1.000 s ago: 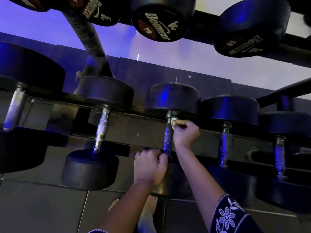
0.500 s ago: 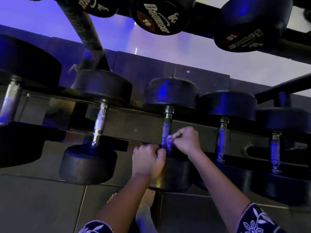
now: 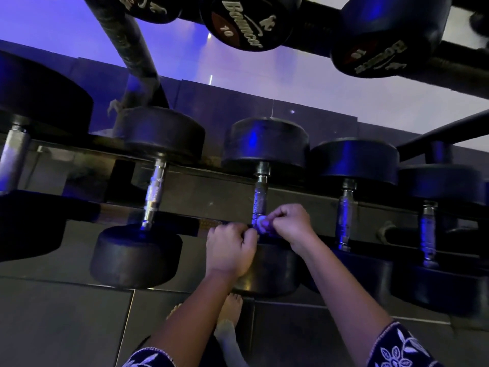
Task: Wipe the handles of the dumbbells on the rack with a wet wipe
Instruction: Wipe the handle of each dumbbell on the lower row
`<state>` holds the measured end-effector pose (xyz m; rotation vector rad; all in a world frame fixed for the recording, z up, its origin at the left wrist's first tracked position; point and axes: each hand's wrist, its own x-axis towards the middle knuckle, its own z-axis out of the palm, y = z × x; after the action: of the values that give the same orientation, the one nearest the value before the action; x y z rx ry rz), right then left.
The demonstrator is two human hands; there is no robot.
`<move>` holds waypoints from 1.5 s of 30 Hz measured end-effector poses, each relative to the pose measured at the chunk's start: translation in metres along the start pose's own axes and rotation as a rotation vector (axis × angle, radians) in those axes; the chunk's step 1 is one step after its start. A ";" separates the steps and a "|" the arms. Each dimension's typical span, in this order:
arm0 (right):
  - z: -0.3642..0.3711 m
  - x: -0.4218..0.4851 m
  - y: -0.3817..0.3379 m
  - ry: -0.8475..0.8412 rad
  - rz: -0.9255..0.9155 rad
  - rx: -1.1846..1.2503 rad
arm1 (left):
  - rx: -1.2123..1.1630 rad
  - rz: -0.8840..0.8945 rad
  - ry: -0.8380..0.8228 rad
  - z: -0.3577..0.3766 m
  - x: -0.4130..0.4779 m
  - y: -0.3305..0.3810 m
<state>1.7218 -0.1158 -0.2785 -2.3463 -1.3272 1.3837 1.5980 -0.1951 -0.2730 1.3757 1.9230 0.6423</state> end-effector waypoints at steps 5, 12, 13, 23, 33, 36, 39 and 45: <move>-0.001 0.019 -0.006 -0.123 0.149 0.384 | 0.011 -0.007 0.010 -0.001 0.000 0.003; 0.009 0.040 -0.001 -0.284 0.247 0.554 | 0.036 -0.005 0.005 0.001 0.001 -0.001; 0.009 0.034 0.005 -0.341 0.258 0.479 | 0.040 -0.008 0.002 0.002 0.001 -0.002; 0.003 0.050 -0.011 -0.529 0.335 0.865 | -0.011 0.004 0.008 0.002 0.000 -0.002; 0.011 0.061 -0.024 -0.509 0.422 1.062 | 0.000 0.006 -0.008 0.001 0.001 -0.001; 0.011 0.043 -0.007 -0.586 0.449 0.859 | -0.007 0.017 -0.023 0.001 0.000 -0.002; 0.008 0.035 -0.008 -0.603 0.452 0.827 | -0.032 0.016 -0.025 0.000 0.000 -0.002; 0.018 0.064 -0.027 -0.466 0.481 1.020 | -0.032 0.027 0.012 0.003 0.000 -0.003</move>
<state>1.7038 -0.0578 -0.3179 -1.6787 0.0617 2.1188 1.5985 -0.1955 -0.2772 1.3835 1.8987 0.6931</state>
